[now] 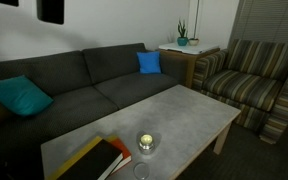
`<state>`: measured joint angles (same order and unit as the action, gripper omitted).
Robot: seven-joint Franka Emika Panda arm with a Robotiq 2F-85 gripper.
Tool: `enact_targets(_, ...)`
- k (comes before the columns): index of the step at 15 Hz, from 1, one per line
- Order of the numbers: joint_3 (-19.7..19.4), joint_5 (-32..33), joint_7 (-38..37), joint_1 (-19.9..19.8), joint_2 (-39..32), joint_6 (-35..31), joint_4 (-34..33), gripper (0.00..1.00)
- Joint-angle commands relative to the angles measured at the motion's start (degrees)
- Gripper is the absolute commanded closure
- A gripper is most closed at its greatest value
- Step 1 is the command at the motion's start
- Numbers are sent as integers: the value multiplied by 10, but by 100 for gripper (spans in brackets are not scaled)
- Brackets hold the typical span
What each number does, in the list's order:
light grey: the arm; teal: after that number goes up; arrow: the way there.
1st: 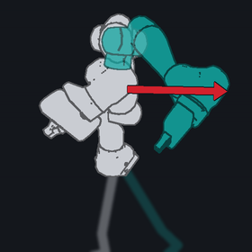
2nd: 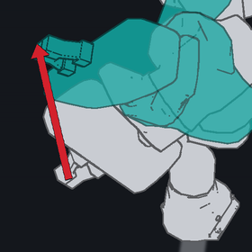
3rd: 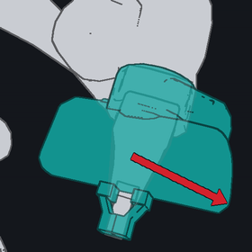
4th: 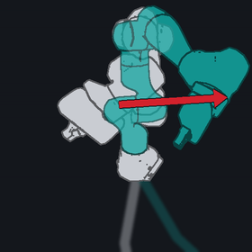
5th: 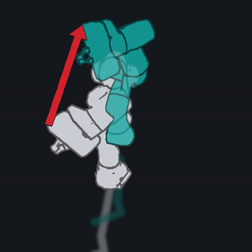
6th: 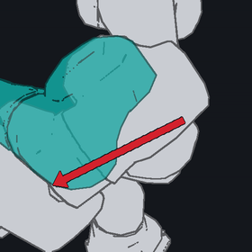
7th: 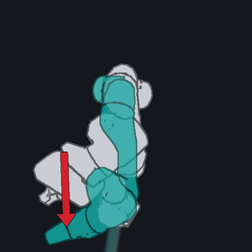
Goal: Cover the metal container with the lid on the table
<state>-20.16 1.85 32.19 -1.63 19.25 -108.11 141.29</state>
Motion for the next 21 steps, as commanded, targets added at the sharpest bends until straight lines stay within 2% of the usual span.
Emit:
enact_targets(1, 19, -6, 5, -20, -2, 1, -1, 0)
enact_targets(17, 19, -6, 5, -20, -2, 1, -1, 0)
enact_targets(21, 39, 15, 19, -9, -45, -3, -45, 0)
